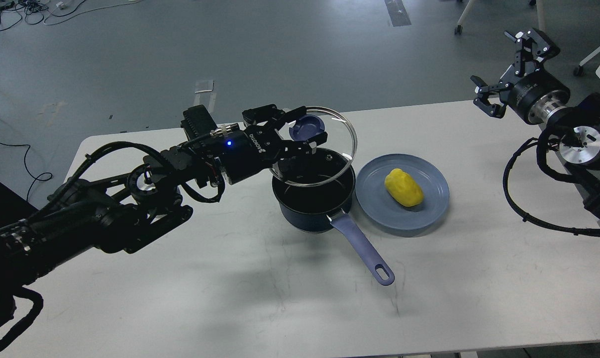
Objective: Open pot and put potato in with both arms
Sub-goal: 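Carry the glass lid toward the robot and lower it onto the table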
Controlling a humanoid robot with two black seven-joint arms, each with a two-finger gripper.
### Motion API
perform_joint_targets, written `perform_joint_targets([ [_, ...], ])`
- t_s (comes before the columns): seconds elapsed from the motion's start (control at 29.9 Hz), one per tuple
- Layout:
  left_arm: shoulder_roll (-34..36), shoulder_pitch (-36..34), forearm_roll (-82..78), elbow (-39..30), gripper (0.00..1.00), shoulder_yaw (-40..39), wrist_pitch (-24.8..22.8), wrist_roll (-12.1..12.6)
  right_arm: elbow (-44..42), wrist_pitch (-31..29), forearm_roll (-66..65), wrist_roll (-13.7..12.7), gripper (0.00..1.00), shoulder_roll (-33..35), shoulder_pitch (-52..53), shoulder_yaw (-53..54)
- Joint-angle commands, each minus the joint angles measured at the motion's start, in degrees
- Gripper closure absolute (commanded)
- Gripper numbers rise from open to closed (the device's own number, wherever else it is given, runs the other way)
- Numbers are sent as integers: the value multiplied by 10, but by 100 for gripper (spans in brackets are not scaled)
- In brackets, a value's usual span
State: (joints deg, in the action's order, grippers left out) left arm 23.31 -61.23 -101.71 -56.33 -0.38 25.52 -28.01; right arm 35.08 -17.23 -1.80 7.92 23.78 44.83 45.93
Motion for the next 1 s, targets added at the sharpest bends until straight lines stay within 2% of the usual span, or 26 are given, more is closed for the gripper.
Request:
perform_joint_targets([
  [0.0,29,-5,0,-6,62,-2,0,0,0,0,0,1,0,-2,0,0],
  [0.3,120,1,1,-49,62,-15,4,0,0,6,0,0,0,-3,2,-2],
  [0.47,156,12,5,-55,62,-16,24,0,-1,6,0,0,0,-3,2,-3],
  [0.97,195,167,49,-33,62,-16,25,0,0,7,0,0,0,2,3,-5],
])
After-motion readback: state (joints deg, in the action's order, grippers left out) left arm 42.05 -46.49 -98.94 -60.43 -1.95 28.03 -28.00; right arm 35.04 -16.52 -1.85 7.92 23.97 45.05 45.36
